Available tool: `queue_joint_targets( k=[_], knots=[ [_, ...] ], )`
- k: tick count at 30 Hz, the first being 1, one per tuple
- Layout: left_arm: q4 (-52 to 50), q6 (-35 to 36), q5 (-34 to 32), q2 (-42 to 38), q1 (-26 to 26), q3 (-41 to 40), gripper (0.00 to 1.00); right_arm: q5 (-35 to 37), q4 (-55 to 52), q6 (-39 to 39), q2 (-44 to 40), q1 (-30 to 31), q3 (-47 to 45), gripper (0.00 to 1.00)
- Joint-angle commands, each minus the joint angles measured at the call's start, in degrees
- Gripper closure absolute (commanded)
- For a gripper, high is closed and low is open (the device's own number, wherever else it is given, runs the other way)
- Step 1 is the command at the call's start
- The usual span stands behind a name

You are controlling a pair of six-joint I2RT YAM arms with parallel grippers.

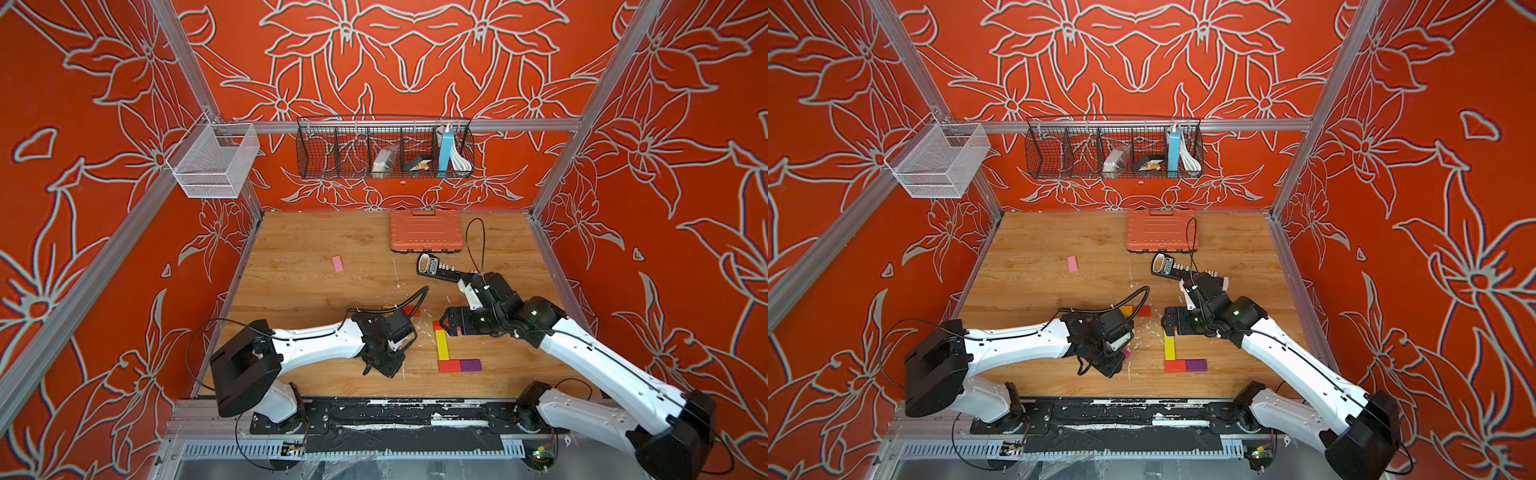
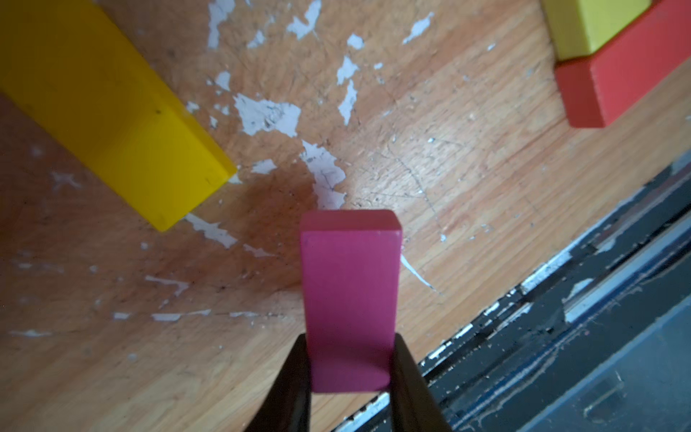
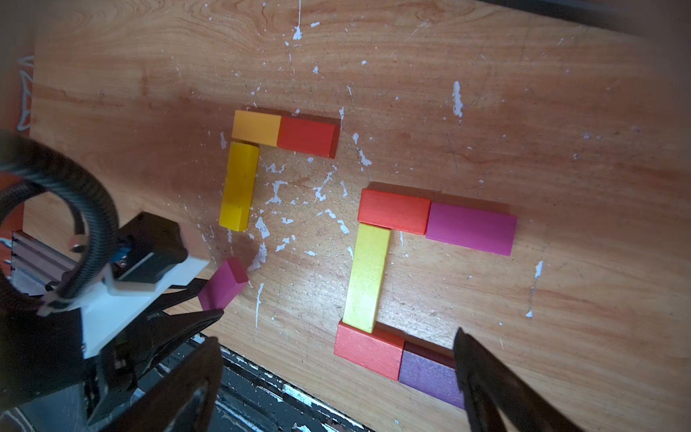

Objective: Assemble the letter c with building blocks
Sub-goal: Place the building block at the center of the board.

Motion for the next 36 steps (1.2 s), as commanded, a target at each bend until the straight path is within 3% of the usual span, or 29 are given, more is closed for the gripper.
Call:
queue_joint_targets(
  k=[1, 5, 7, 13, 22, 25, 29, 36],
  knots=[
    [2.78, 0.59, -0.19, 1.68, -0.09, -0.61, 0.73, -0.20, 0.54, 0.27, -0.40, -0.37, -2.26, 0.02],
    [4.12, 0.73, -1.08, 3.76, -0.12, -0.51, 0.66, -0.21, 0.90, 0.47, -0.76, -0.38, -3.50, 0.02],
    [4.59, 0.84, -1.48, 4.49, -0.11, -0.47, 0.56, -0.11, 0.82, 0.38, -1.07, -0.38, -3.71, 0.02],
    [3.46, 1.29, -3.38, 3.41, -0.11, 0.42, 0.36, -0.84, 0.68, -0.02, -2.45, -0.33, -4.78, 0.02],
    [0.43, -3.48, -5.64, -15.87, 2.59, -2.75, 0.20, -2.86, 0.98, -3.40, -1.03, 1.48, -4.69, 0.05],
    [1.19, -7.13, -5.38, -23.97, 6.10, -5.51, 0.12, -1.16, 1.97, -3.27, 1.40, 5.49, -3.72, 0.05],
    [0.52, -10.80, -3.00, -33.03, 15.13, -7.91, 0.02, 2.11, 2.34, -3.86, 6.18, 11.59, -1.38, 0.05],
    [-2.63, -10.48, 6.39, -33.99, 32.72, -7.09, 0.02, 9.03, 1.79, -7.69, 17.13, 21.22, 4.15, 0.04]
  ],
)
